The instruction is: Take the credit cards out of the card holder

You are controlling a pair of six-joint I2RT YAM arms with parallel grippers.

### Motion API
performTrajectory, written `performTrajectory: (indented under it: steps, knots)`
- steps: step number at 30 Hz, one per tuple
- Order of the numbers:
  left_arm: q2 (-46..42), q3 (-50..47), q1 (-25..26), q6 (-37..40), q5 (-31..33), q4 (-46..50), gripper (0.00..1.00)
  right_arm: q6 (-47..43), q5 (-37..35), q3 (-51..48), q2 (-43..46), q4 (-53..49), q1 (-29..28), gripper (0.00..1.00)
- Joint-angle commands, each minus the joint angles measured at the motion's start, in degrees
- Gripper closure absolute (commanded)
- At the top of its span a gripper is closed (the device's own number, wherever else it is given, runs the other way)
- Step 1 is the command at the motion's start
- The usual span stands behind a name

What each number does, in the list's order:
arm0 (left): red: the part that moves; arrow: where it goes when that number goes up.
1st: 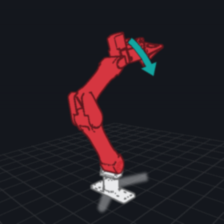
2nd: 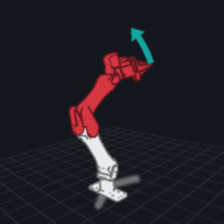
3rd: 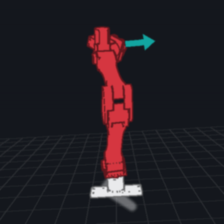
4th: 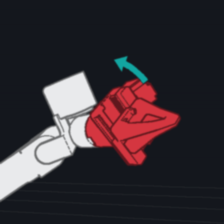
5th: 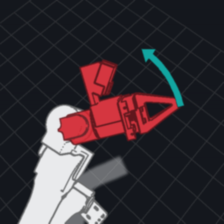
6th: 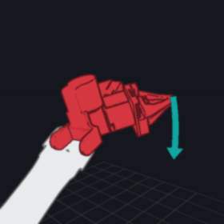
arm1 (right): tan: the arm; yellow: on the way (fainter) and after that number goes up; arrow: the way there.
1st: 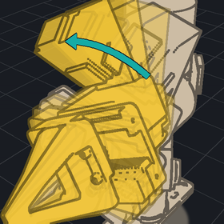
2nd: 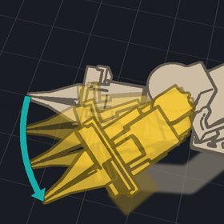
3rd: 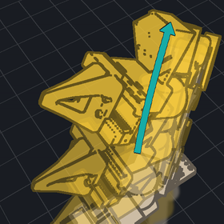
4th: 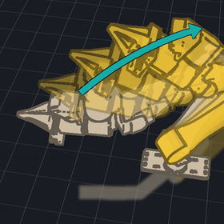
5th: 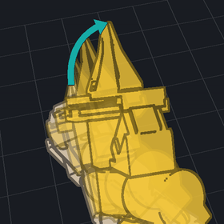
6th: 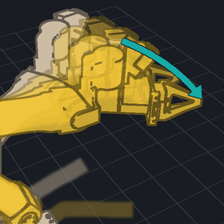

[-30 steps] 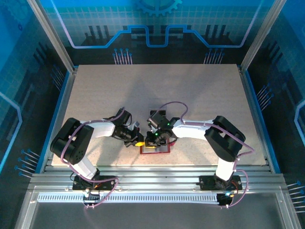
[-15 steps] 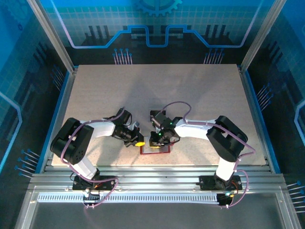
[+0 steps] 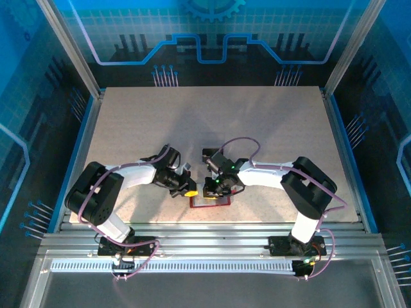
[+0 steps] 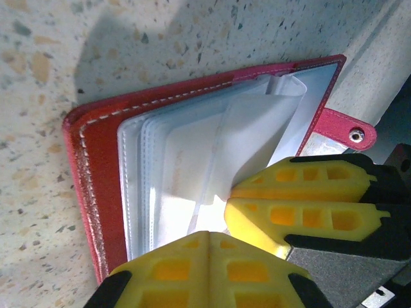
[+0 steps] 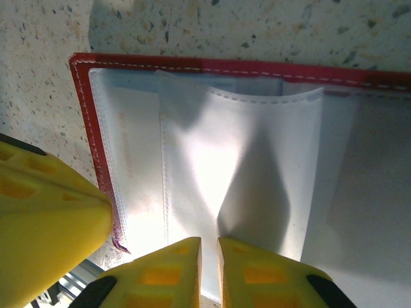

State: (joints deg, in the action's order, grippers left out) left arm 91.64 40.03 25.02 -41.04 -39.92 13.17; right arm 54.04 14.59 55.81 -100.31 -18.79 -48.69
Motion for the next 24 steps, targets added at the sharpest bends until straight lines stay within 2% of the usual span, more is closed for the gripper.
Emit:
performTrajectory:
  steps: [1, 13, 24]
  knots:
    - [0.67, 0.47, 0.64, -1.2, 0.25, -0.37, 0.99, 0.52, -0.57, -1.02, 1.43, -1.29, 0.74, 0.85]
    - [4.86, -0.79, 0.91, -0.8, 0.02, -3.07, 1.0, 0.26, -0.96, -0.11, 2.93, -2.89, 0.61, 0.84]
    - [5.48, -1.38, 0.91, -0.4, 0.44, -3.41, 1.0, -1.37, -4.35, 2.14, 3.71, -7.83, -0.73, 0.8]
